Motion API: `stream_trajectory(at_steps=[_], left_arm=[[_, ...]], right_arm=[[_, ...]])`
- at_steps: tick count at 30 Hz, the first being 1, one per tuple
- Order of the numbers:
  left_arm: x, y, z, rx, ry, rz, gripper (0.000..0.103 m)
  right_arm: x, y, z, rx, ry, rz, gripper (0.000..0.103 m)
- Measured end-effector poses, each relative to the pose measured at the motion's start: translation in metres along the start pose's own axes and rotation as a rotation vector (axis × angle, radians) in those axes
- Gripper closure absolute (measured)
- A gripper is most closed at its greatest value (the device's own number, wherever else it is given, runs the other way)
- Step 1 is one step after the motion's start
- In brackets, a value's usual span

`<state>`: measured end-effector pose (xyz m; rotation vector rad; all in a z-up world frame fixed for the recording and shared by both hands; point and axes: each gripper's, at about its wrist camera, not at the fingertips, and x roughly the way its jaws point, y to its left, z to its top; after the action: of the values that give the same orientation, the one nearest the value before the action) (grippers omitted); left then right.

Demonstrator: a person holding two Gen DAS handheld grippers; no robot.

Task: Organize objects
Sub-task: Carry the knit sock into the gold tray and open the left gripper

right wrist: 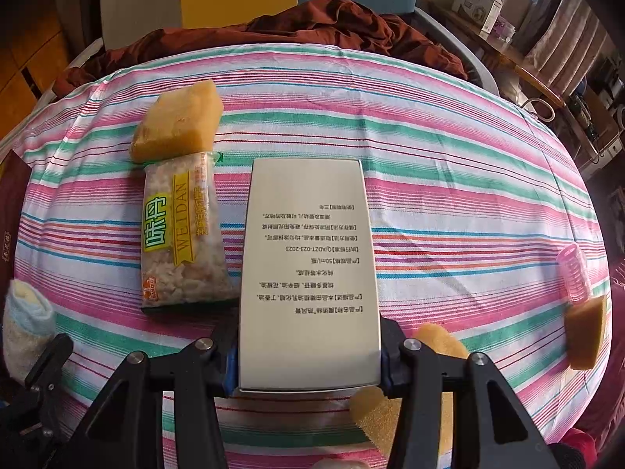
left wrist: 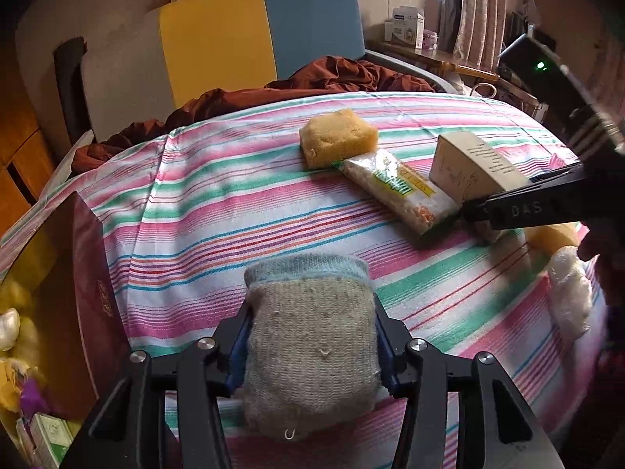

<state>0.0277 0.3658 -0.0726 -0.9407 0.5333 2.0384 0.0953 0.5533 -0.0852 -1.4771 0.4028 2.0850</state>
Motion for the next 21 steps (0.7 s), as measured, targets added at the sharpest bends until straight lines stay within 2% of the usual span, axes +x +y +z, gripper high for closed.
stream_trajectory(at_steps=[5,10,15,21], left_arm=[[-0.049,0.021,0.007,-0.052,-0.083,-0.037,0.05],[-0.089,0.074,0.007,-0.157,-0.144,-0.005,0.05],[-0.104,0.151,-0.014,-0.306,-0.137,0.082,0.05],[-0.095,0.24,-0.051,-0.431,-0.058,0.182,0.05]], right_arm=[[0.0,0.001,-0.001,-0.008,-0.002,-0.009,0.052],[-0.002,0.004,-0.002,-0.022,-0.008,-0.031,0.052],[-0.002,0.01,-0.004,-0.045,-0.014,-0.059,0.052],[-0.004,0.013,-0.003,-0.059,-0.016,-0.079,0.052]])
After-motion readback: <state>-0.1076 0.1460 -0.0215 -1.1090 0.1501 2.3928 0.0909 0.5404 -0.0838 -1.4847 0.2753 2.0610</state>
